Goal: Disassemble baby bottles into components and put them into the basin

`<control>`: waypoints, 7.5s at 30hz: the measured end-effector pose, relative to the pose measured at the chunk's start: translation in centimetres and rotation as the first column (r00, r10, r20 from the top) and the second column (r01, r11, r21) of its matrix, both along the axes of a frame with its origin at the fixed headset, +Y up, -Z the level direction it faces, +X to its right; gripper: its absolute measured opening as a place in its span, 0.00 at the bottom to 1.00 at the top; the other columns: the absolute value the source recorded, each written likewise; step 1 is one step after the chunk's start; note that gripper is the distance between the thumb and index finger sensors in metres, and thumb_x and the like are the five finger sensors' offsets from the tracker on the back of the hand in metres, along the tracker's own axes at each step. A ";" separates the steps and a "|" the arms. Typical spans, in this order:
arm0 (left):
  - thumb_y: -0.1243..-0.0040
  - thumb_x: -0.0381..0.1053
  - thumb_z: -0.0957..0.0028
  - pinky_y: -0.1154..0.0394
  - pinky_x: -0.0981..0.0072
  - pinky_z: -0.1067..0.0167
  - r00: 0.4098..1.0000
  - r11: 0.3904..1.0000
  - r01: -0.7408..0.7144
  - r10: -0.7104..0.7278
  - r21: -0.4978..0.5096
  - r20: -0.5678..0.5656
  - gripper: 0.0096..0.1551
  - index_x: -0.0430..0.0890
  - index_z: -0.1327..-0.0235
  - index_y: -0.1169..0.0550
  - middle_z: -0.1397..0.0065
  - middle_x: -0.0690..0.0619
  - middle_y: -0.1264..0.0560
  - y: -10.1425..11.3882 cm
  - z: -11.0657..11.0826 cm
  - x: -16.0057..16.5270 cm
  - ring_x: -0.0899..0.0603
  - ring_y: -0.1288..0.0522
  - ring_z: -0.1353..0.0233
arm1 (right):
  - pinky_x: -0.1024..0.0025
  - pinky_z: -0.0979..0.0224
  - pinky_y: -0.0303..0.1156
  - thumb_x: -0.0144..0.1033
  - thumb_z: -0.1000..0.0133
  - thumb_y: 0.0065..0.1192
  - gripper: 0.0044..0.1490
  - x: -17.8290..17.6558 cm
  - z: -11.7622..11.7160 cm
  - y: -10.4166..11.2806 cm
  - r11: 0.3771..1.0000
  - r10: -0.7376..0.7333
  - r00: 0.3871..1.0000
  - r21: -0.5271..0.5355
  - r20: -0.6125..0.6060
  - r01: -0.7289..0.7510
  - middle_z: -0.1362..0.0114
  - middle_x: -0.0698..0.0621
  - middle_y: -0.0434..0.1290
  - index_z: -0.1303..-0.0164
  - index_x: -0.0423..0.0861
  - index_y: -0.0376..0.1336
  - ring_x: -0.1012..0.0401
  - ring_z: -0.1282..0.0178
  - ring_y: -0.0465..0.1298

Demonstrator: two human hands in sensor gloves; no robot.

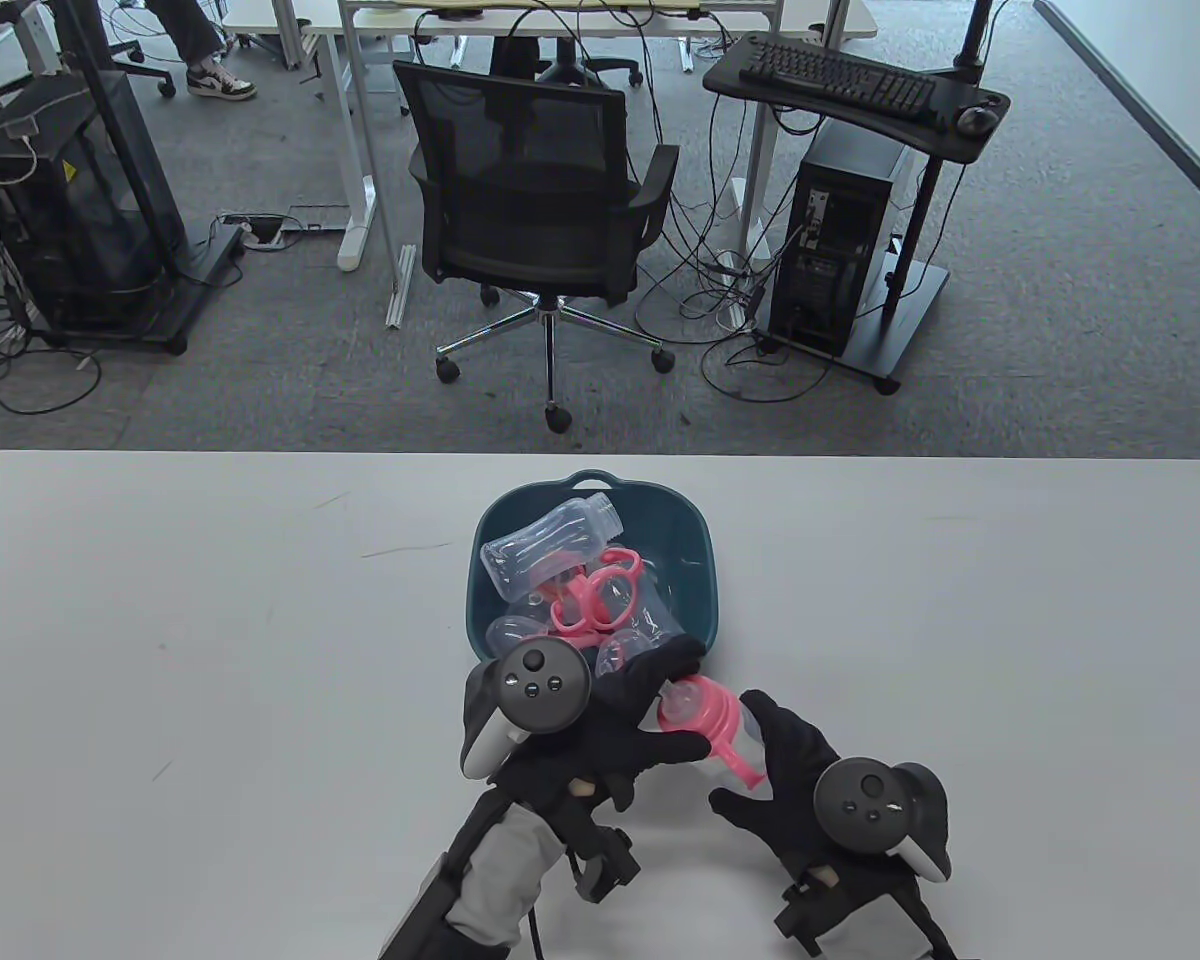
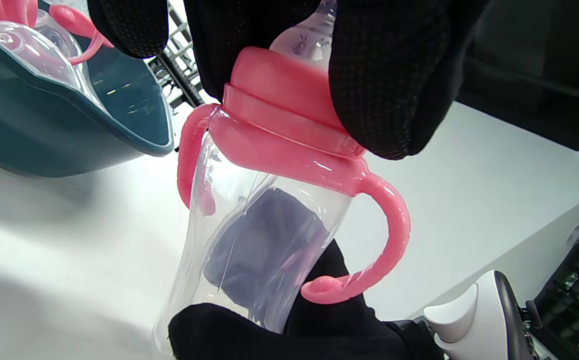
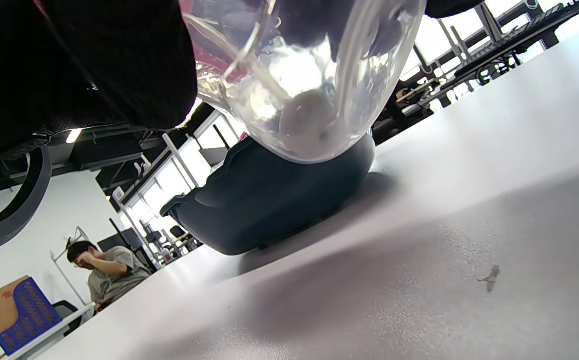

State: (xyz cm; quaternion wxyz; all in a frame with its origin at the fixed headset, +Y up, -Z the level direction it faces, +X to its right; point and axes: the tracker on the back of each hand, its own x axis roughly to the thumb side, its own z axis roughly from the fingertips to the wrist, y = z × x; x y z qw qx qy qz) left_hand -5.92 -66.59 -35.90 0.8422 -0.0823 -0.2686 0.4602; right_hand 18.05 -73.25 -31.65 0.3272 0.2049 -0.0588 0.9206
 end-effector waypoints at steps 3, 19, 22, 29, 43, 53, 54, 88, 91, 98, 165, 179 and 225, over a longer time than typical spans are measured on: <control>0.26 0.57 0.56 0.41 0.40 0.25 1.000 1.000 -0.004 0.004 0.014 -0.003 0.49 0.62 0.23 0.40 0.20 0.55 0.38 0.0 0.1 0.0 0.41 0.31 0.20 | 0.31 0.26 0.52 0.46 0.46 0.74 0.62 0.0 0.0 0.0 1.000 -0.001 1.000 0.004 0.002 0.001 0.19 0.39 0.54 0.17 0.41 0.38 0.40 0.22 0.59; 0.25 0.58 0.58 0.39 0.41 0.26 0.999 0.998 -0.018 0.019 0.055 -0.029 0.48 0.60 0.24 0.37 0.22 0.53 0.35 0.0 0.1 -0.2 0.41 0.28 0.23 | 0.31 0.26 0.52 0.46 0.46 0.74 0.62 0.1 0.1 0.1 1.000 0.006 1.000 0.013 -0.004 -0.006 0.19 0.38 0.54 0.17 0.40 0.38 0.39 0.22 0.59; 0.25 0.58 0.57 0.39 0.42 0.25 0.999 0.998 -0.014 0.016 0.059 -0.031 0.48 0.60 0.24 0.37 0.23 0.53 0.35 0.0 0.2 -0.2 0.41 0.28 0.23 | 0.31 0.26 0.52 0.46 0.46 0.74 0.62 0.1 0.1 0.1 1.000 0.006 1.000 0.014 -0.004 -0.006 0.19 0.38 0.54 0.17 0.40 0.38 0.39 0.22 0.59; 0.26 0.62 0.58 0.40 0.43 0.25 0.998 0.998 0.001 0.003 0.068 -0.064 0.47 0.59 0.25 0.36 0.24 0.53 0.34 -0.2 0.1 -0.3 0.40 0.27 0.25 | 0.31 0.25 0.52 0.46 0.46 0.74 0.62 0.0 0.2 0.2 0.998 0.048 0.999 0.035 0.007 -0.048 0.20 0.39 0.54 0.17 0.40 0.38 0.40 0.22 0.59; 0.32 0.71 0.57 0.39 0.41 0.26 0.991 0.995 0.049 -0.037 0.087 -0.130 0.49 0.59 0.23 0.38 0.26 0.53 0.33 0.0 0.5 -0.1 0.40 0.27 0.26 | 0.32 0.25 0.52 0.47 0.46 0.74 0.62 0.0 0.1 0.2 1.000 0.012 1.000 0.019 0.008 -0.012 0.19 0.39 0.54 0.17 0.41 0.38 0.40 0.22 0.59; 0.31 0.62 0.52 0.40 0.40 0.26 1.000 1.000 0.005 -0.005 0.005 -0.021 0.45 0.60 0.22 0.39 0.23 0.53 0.35 0.3 0.0 -0.9 0.40 0.28 0.23 | 0.32 0.25 0.52 0.47 0.46 0.74 0.62 0.6 0.0 0.6 1.000 -0.004 1.000 0.028 0.029 0.003 0.19 0.40 0.54 0.17 0.42 0.38 0.41 0.22 0.59; 0.31 0.61 0.52 0.40 0.40 0.26 1.000 1.000 -0.008 0.008 -0.002 -0.013 0.45 0.60 0.22 0.39 0.23 0.53 0.35 0.4 0.0 -1.0 0.40 0.28 0.23 | 0.32 0.25 0.52 0.47 0.46 0.74 0.62 0.6 0.0 0.7 1.000 -0.011 1.000 0.028 0.027 0.011 0.19 0.40 0.54 0.17 0.42 0.38 0.41 0.22 0.59; 0.32 0.64 0.53 0.51 0.37 0.24 0.964 0.960 -0.267 0.267 -0.081 -0.014 0.54 0.59 0.20 0.49 0.19 0.54 0.44 -1.6 0.2 0.7 0.37 0.44 0.15 | 0.32 0.25 0.53 0.47 0.46 0.74 0.62 0.2 0.1 0.7 0.999 -0.030 0.999 0.020 0.012 0.030 0.19 0.40 0.53 0.17 0.41 0.38 0.41 0.22 0.59; 0.32 0.65 0.53 0.52 0.37 0.24 0.966 0.960 -0.256 0.258 -0.112 0.009 0.54 0.60 0.19 0.49 0.18 0.53 0.45 -1.5 0.2 0.4 0.37 0.45 0.14 | 0.32 0.25 0.53 0.47 0.46 0.74 0.62 0.5 0.1 0.8 0.999 -0.023 0.999 0.029 0.025 0.022 0.19 0.40 0.53 0.17 0.42 0.38 0.41 0.22 0.59; 0.33 0.63 0.51 0.53 0.36 0.23 0.964 0.957 -0.243 0.256 -0.160 0.068 0.51 0.60 0.19 0.47 0.17 0.52 0.46 -1.2 -0.1 0.1 0.37 0.45 0.14 | 0.32 0.25 0.52 0.47 0.46 0.74 0.62 1.0 0.1 1.0 0.998 -0.043 0.998 0.037 0.040 0.041 0.19 0.40 0.53 0.17 0.42 0.38 0.41 0.21 0.58; 0.29 0.59 0.52 0.56 0.37 0.23 0.931 0.932 -0.362 0.363 0.028 -0.034 0.53 0.61 0.20 0.49 0.19 0.55 0.44 2.5 1.3 -1.5 0.39 0.44 0.14 | 0.32 0.26 0.54 0.48 0.46 0.74 0.62 0.0 0.4 0.9 1.000 -0.023 1.000 0.015 -0.011 0.023 0.20 0.39 0.54 0.17 0.41 0.39 0.40 0.23 0.60; 0.29 0.58 0.52 0.53 0.37 0.22 0.931 0.925 -0.361 0.365 0.116 -0.019 0.51 0.62 0.20 0.46 0.18 0.56 0.42 6.2 2.3 -1.6 0.41 0.38 0.16 | 0.32 0.26 0.54 0.47 0.46 0.74 0.62 -0.1 0.3 0.7 1.000 -0.011 1.000 0.001 -0.016 0.011 0.20 0.39 0.55 0.17 0.40 0.39 0.40 0.23 0.60; 0.29 0.57 0.53 0.52 0.38 0.22 0.900 0.999 0.046 -0.045 -0.009 -0.433 0.51 0.62 0.21 0.45 0.18 0.56 0.42 3.1 -5.5 -9.0 0.41 0.37 0.17 | 0.32 0.27 0.54 0.48 0.46 0.74 0.61 0.5 0.0 0.7 0.999 -0.041 0.999 -0.022 -0.008 0.041 0.20 0.39 0.55 0.17 0.40 0.39 0.40 0.23 0.60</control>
